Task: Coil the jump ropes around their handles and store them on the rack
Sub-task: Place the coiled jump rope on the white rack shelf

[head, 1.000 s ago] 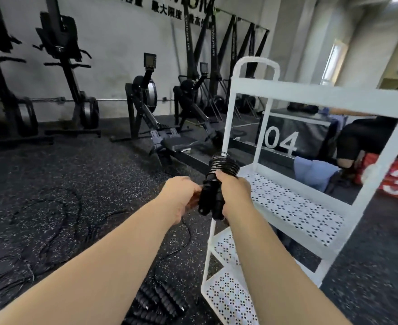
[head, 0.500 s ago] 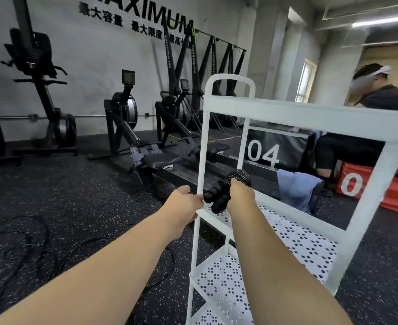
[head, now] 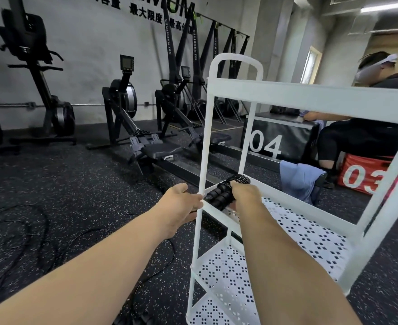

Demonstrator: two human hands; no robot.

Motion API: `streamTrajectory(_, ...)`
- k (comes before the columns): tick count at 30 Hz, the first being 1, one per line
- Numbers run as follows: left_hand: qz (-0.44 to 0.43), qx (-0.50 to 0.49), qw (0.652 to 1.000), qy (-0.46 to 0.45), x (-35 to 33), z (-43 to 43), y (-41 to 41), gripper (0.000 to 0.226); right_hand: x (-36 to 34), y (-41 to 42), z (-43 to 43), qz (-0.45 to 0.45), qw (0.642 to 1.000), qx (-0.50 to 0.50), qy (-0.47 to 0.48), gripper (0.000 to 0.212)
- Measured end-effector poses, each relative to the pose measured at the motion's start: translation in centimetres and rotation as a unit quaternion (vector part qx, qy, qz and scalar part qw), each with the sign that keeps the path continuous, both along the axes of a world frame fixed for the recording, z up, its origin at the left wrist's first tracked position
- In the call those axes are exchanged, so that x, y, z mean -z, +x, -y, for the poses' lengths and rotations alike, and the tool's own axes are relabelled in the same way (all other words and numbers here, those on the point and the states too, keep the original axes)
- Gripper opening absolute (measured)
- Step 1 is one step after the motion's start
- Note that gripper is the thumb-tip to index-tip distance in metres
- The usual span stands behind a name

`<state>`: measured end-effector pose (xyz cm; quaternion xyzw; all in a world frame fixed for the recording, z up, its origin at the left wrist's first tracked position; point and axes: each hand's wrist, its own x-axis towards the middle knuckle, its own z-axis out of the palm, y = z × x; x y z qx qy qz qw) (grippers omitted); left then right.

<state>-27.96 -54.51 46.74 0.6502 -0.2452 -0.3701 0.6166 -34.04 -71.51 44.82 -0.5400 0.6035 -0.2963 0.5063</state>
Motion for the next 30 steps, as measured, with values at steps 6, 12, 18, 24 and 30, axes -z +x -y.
streamTrajectory(6, -0.007, 0.003, 1.0, 0.01, -0.3, -0.1, -0.3, 0.07, -0.5, -0.4, -0.8, 0.01, 1.0, -0.007, -0.003, 0.039)
streamTrajectory(12, -0.02, -0.002, 1.0, 0.0, -1.0, -0.9, -0.3, 0.069, -0.6, -1.0, -1.1, 0.006, 1.0, -0.011, -0.01, 0.042)
streamTrajectory(18, -0.014, -0.017, 1.0, 0.003, -1.8, -2.4, -0.2, 0.069, -0.9, -1.4, -2.4, 0.011, 1.0, -0.021, -0.006, 0.039)
streamTrajectory(24, 0.002, -0.039, 0.999, 0.003, -3.2, -4.9, 0.4, 0.068, -2.0, -1.1, -4.3, 0.004, 0.996, -0.025, -0.086, 0.029)
streamTrajectory(30, 0.044, -0.074, 0.996, 0.016, -5.4, -9.4, 0.9, 0.018, -3.1, 2.8, -11.1, 0.044, 0.98, -0.129, -0.148, 0.033)
